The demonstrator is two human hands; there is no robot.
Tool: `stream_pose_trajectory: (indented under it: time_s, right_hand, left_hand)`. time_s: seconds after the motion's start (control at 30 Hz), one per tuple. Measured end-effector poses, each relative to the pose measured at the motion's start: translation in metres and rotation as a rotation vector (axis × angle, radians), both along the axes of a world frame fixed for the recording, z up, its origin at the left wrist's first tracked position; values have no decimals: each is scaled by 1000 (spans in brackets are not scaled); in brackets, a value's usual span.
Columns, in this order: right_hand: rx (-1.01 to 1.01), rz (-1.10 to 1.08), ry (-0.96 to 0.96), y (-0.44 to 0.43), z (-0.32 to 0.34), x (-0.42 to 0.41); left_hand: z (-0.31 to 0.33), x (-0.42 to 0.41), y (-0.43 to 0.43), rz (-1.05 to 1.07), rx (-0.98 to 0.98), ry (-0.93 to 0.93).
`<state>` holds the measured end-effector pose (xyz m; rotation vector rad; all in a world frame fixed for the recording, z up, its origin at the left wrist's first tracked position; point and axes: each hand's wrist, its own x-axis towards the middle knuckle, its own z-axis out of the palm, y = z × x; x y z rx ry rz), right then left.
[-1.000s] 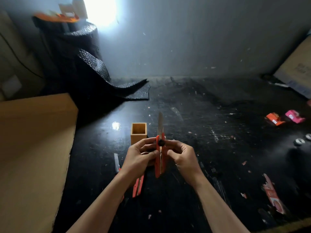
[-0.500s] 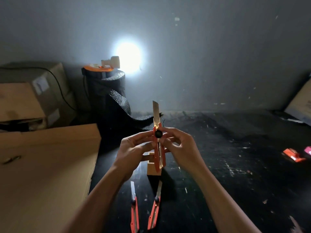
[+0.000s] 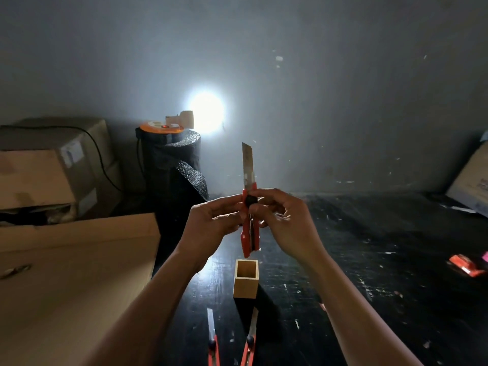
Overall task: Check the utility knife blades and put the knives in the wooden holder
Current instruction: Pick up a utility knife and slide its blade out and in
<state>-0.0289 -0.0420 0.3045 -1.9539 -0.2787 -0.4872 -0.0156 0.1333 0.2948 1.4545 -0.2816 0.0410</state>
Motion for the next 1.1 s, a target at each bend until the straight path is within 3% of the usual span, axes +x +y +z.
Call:
stream_pose_trajectory:
  time_s: [0.43,0.9,1.1]
  right_hand:
    - [-3,167,74,-5,0,-11]
    - [-148,126,18,-11,7,-16]
    - [-16,85,-8,-2,12,-13]
  left_hand:
    - [8,13,3,-71,-211,200]
    - [27,13,-8,23,-156,81]
    - [40,16,-10,65,-133,17]
